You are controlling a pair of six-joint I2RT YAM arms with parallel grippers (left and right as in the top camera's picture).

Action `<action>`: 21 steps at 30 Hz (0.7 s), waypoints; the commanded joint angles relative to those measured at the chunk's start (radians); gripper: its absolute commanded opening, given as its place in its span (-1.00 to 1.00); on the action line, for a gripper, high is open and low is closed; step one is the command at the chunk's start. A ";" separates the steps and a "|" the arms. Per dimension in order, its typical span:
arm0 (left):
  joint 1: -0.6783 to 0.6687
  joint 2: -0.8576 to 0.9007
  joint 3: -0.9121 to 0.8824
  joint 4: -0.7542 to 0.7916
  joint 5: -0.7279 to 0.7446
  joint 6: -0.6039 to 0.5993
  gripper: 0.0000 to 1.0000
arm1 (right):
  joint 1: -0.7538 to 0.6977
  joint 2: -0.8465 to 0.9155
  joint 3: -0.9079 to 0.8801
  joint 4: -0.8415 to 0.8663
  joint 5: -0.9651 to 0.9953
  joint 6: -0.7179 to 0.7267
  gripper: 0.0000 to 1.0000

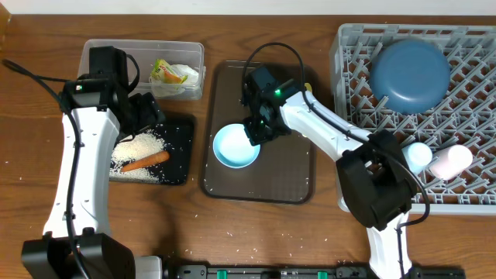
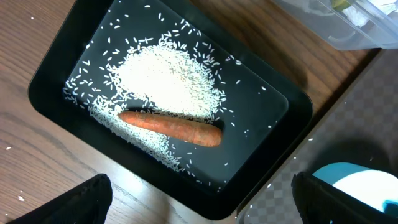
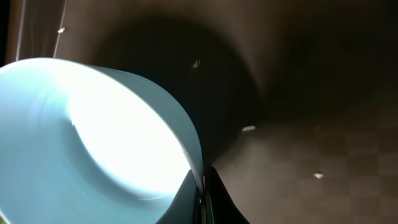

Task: Sort waste into correct bins and load items into the dishwasher rack
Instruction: 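Move the right gripper to the light-blue bowl and grasp its rim, then carry the light-blue bowl with the right gripper into the rack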

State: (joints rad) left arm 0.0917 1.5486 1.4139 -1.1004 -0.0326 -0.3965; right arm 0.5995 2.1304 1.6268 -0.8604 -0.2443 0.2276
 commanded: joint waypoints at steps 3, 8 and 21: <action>0.005 0.003 -0.006 -0.006 -0.005 -0.005 0.90 | -0.098 -0.198 0.004 -0.048 0.082 0.005 -0.97; 0.005 0.003 -0.006 -0.006 -0.005 -0.005 0.89 | -0.191 -0.386 0.004 -0.175 0.340 0.060 -0.98; 0.005 0.003 -0.006 -0.006 -0.005 -0.005 0.90 | -0.307 -0.698 0.003 -0.689 1.069 0.614 -0.97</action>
State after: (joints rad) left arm 0.0917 1.5486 1.4136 -1.1007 -0.0322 -0.3965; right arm 0.3073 1.4445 1.6272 -1.5089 0.5735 0.6437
